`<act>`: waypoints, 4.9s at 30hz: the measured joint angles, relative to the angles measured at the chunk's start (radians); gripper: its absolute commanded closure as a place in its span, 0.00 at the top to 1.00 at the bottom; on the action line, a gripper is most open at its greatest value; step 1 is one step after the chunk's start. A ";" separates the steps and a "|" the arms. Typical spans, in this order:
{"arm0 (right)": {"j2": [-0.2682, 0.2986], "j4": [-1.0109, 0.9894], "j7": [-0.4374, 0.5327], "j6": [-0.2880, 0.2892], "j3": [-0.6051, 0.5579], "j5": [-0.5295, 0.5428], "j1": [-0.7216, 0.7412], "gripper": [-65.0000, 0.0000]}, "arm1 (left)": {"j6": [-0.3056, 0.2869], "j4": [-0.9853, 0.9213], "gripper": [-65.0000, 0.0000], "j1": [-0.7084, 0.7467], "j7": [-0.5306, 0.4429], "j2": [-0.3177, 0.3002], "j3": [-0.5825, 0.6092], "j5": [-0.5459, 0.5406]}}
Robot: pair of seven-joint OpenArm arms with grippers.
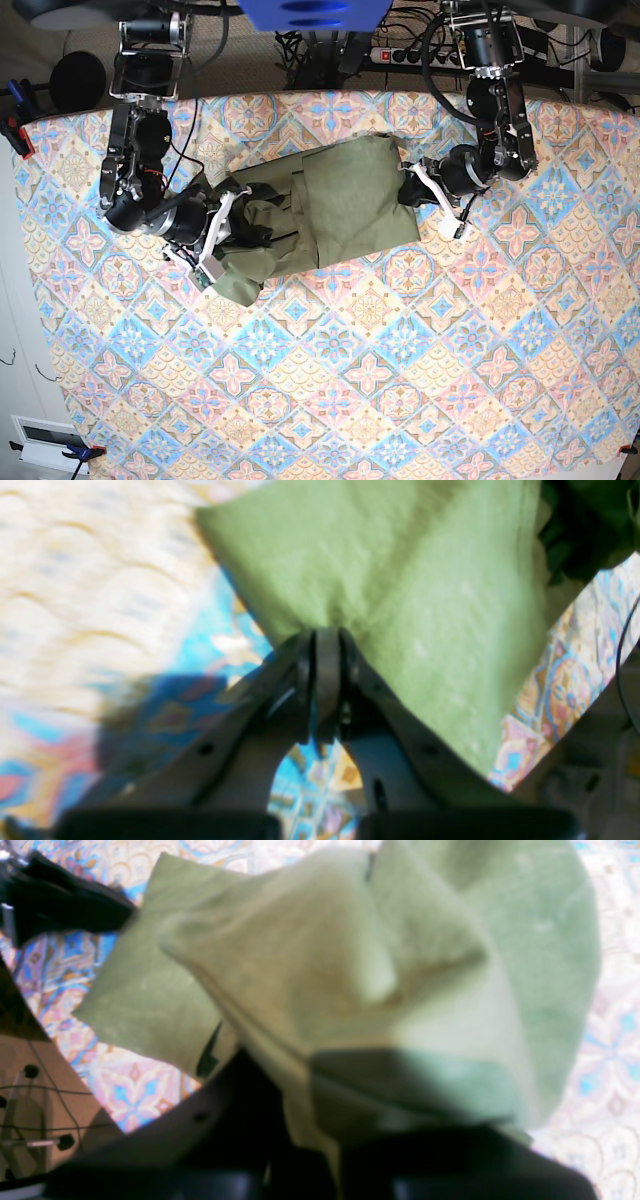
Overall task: Layout the t-shirt on the table in an organized manner, then fold the t-shirt properly
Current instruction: 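Lift both strip ends with both grippers and fold them toward the middle, then hold the bundled shirt with both grippers and press the folds together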
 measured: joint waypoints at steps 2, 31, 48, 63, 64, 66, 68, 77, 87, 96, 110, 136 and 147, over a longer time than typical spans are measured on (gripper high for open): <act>-0.021 0.000 0.001 -0.001 -0.011 -0.002 0.003 0.00 | -0.011 -0.077 0.00 -0.034 -0.012 0.000 -0.001 -0.024; -0.172 0.012 0.245 -0.002 -0.399 -0.366 -0.003 0.46 | -0.011 -0.187 0.00 -0.101 -0.119 0.010 0.037 -0.027; -0.174 0.137 0.259 0.000 -0.056 -0.331 -0.109 0.20 | 0.005 -0.187 0.00 -0.063 -0.096 -0.109 -0.006 -0.195; -0.180 -0.075 0.268 -0.004 -0.274 -0.332 -0.104 0.14 | 0.001 -0.190 0.00 -0.044 -0.097 -0.116 0.002 -0.241; -0.180 -0.075 0.283 -0.004 -0.316 -0.333 -0.105 0.14 | 0.001 -0.190 0.00 -0.044 -0.097 -0.117 0.002 -0.241; -0.180 -0.075 0.291 0.000 -0.378 -0.333 -0.105 0.14 | 0.001 -0.190 0.00 -0.044 -0.097 -0.117 0.001 -0.241; -0.176 -0.076 0.291 0.000 -0.429 -0.336 -0.098 0.14 | 0.001 -0.190 0.00 -0.045 -0.097 -0.117 0.000 -0.241; -0.154 -0.083 0.302 0.001 -0.512 -0.329 0.010 0.14 | 0.001 -0.172 0.00 -0.036 -0.087 -0.129 -0.011 -0.253; -0.121 -0.144 0.292 -0.002 -0.339 -0.335 0.032 0.14 | -0.003 0.014 0.00 0.041 -0.003 -0.184 -0.039 -0.352; -0.115 -0.196 0.290 -0.002 -0.356 -0.338 0.053 0.14 | 0.000 0.269 0.06 0.105 0.072 -0.168 -0.040 -0.359; -0.105 -0.197 0.293 0.000 -0.414 -0.335 0.039 0.14 | 0.001 0.399 0.57 0.148 0.150 -0.081 0.080 -0.346; -0.077 -0.265 0.308 0.000 -0.376 -0.330 0.042 0.14 | 0.001 0.402 0.00 0.184 0.084 -0.047 0.151 -0.068; -0.069 -0.349 0.335 0.000 -0.375 -0.311 0.051 0.14 | -0.006 0.412 0.00 0.323 0.048 -0.047 -0.089 -0.193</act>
